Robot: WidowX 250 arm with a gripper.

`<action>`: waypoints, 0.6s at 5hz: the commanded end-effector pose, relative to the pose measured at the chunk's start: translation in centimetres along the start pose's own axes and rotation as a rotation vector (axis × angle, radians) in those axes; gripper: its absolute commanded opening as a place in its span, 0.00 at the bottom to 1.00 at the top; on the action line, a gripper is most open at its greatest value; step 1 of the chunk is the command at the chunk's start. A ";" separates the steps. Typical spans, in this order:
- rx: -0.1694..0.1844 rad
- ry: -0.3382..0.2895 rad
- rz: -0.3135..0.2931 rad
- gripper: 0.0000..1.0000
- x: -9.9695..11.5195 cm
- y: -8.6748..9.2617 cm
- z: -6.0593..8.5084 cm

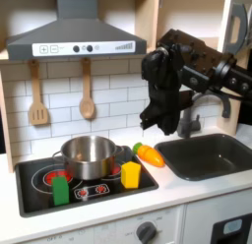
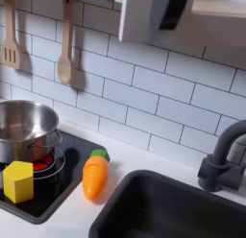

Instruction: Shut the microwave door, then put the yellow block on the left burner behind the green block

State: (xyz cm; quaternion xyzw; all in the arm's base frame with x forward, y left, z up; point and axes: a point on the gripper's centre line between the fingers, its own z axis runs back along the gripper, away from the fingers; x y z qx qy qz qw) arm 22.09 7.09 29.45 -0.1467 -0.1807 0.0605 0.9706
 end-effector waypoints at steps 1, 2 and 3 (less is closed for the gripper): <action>-0.021 0.057 -0.081 0.00 -2.3 -0.9 -0.5; -0.023 0.091 -0.135 0.00 -3.8 -1.8 -0.5; -0.028 0.125 -0.187 0.00 -5.1 -2.7 -0.4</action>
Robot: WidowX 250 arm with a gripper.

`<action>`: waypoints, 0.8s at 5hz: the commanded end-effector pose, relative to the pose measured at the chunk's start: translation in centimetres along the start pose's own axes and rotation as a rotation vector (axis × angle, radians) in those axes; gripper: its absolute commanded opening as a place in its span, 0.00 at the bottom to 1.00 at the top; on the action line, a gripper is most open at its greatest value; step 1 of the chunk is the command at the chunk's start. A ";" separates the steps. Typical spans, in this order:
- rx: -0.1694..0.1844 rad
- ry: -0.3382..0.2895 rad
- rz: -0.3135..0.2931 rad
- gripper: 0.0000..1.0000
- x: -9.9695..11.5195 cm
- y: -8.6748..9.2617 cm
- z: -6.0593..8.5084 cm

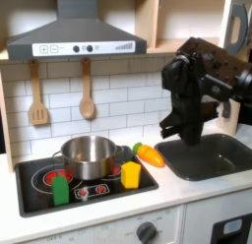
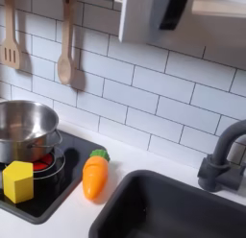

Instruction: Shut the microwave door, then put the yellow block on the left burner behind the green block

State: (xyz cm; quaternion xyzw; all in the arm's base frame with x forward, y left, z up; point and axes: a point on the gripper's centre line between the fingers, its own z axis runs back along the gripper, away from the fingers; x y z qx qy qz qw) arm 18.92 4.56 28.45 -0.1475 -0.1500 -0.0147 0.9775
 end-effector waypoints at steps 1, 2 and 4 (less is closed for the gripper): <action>0.094 0.065 -0.080 0.34 -2.1 -1.5 0.5; 0.203 0.054 -0.117 0.86 -2.5 -2.1 1.0; 0.282 0.079 -0.123 1.00 -3.3 -2.4 0.4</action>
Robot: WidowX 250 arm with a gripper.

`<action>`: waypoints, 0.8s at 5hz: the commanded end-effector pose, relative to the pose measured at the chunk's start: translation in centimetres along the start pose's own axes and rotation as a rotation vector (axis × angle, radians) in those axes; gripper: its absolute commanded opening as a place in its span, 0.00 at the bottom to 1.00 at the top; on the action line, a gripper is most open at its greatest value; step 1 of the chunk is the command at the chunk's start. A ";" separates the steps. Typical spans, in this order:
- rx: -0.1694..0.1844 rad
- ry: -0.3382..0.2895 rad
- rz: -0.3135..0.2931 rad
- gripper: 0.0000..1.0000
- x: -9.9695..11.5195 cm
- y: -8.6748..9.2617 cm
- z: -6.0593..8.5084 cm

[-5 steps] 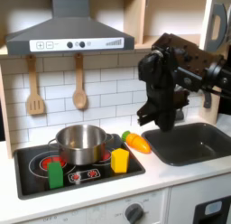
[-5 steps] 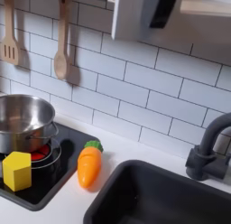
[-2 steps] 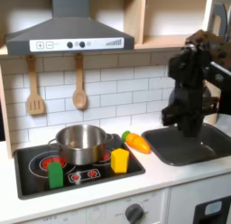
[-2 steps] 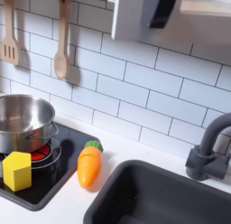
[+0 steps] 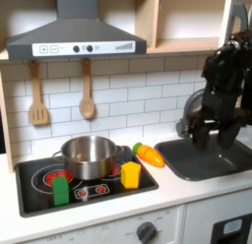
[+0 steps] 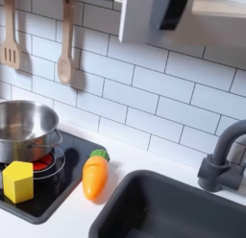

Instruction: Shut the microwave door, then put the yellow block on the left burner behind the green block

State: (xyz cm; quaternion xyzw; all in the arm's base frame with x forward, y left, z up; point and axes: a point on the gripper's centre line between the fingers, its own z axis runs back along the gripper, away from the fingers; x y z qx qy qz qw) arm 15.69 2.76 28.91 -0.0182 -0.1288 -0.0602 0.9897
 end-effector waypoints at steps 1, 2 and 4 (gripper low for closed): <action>0.029 0.041 -0.015 1.00 -0.7 -1.1 -0.5; 0.021 0.063 -0.020 1.00 -0.7 -1.4 -0.7; -0.031 0.133 0.014 1.00 -0.8 -2.1 -1.7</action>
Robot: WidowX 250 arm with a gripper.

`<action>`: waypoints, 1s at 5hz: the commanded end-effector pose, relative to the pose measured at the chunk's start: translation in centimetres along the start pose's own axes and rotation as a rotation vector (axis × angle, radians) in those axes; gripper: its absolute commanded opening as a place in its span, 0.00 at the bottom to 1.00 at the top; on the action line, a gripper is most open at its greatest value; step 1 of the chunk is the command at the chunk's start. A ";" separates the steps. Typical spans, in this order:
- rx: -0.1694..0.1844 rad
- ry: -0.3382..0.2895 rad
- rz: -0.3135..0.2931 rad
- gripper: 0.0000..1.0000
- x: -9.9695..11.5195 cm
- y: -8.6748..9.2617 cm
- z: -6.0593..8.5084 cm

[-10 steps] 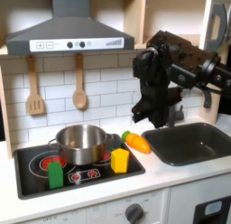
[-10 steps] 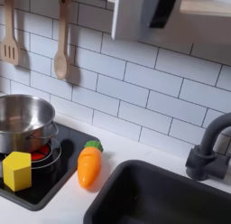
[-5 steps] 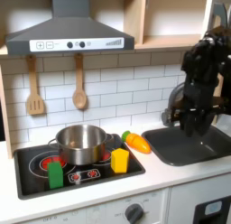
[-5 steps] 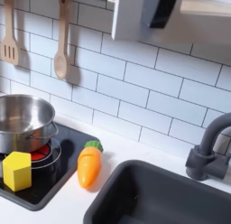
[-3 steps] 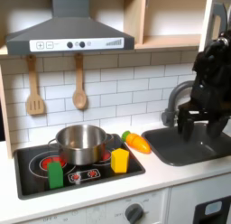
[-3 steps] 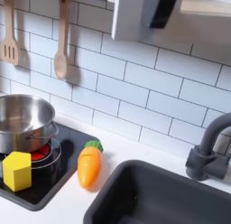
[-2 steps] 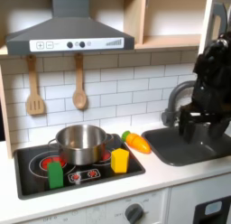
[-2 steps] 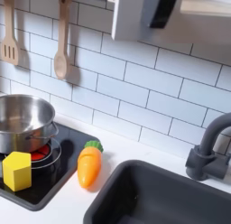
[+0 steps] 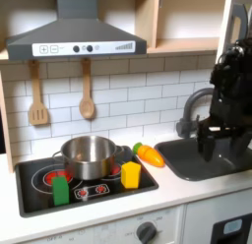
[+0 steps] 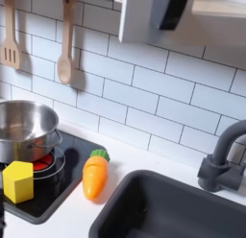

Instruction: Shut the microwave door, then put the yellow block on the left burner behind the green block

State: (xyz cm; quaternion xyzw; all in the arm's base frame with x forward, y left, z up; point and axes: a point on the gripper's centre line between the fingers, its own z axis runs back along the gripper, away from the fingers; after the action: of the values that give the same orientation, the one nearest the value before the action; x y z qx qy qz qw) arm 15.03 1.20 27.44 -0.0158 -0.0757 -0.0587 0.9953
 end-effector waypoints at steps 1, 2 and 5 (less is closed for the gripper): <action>-0.032 0.035 0.000 1.00 0.2 -1.1 -0.6; -0.041 0.033 -0.016 1.00 0.2 -1.7 -0.7; -0.102 0.032 -0.093 1.00 0.3 -3.5 -1.3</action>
State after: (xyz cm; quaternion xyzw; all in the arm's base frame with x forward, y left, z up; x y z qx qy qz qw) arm 15.16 -2.37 26.33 -0.0619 -0.0597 -0.1063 0.9906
